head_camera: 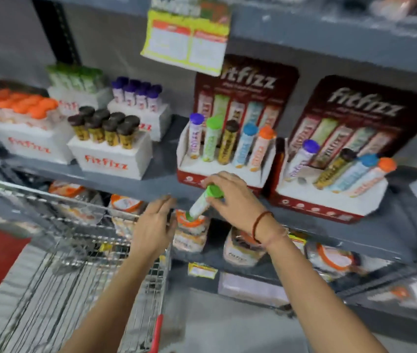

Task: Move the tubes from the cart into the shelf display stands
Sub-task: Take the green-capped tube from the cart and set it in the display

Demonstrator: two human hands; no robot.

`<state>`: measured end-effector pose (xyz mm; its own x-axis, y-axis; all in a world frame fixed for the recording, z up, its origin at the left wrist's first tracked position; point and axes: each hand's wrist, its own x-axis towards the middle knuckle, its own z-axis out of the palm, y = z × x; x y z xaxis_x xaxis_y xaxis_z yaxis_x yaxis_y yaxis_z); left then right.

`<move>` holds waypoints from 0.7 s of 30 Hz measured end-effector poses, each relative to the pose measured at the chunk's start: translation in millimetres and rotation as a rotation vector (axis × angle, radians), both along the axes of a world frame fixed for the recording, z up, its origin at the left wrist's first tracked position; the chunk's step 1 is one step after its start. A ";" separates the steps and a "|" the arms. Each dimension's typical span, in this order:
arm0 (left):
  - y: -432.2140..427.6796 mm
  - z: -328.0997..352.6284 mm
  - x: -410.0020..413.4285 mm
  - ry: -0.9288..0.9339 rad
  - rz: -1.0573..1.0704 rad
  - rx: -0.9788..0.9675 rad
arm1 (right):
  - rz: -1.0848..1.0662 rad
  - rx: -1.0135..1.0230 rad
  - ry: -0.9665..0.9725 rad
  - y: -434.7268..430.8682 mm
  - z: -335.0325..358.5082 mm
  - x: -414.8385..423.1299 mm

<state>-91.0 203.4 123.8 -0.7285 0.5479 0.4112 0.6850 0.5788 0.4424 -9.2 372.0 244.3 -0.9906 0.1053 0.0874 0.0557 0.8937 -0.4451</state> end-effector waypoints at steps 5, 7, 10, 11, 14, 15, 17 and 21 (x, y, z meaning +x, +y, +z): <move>53.3 -3.4 3.3 0.034 -0.252 -0.122 | -0.111 0.018 0.034 41.7 33.7 37.0; 69.1 -6.3 9.3 0.047 -0.309 -0.170 | -0.154 0.005 0.052 55.1 42.3 50.7; 86.3 -13.0 18.6 0.069 -0.359 -0.244 | -0.200 0.011 0.055 73.6 53.6 66.1; 89.9 -15.6 21.3 0.072 -0.366 -0.268 | -0.213 0.032 0.058 80.3 57.5 69.9; 94.7 -23.1 26.4 0.079 -0.363 -0.323 | -0.257 0.055 0.052 98.9 69.8 80.4; 94.7 -23.8 27.1 0.074 -0.357 -0.327 | -0.272 0.052 0.047 104.4 73.6 82.9; 95.5 -22.8 26.5 0.067 -0.348 -0.333 | -0.288 0.041 0.028 113.8 80.8 85.9; 98.7 -23.0 25.0 0.057 -0.340 -0.342 | -0.253 0.107 -0.032 125.5 90.0 85.6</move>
<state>-66.0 302.0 100.8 -0.4664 0.8618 0.1995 0.8781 0.4238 0.2221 76.3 497.5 334.3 -0.9364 0.3416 0.0802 0.2958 0.8913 -0.3436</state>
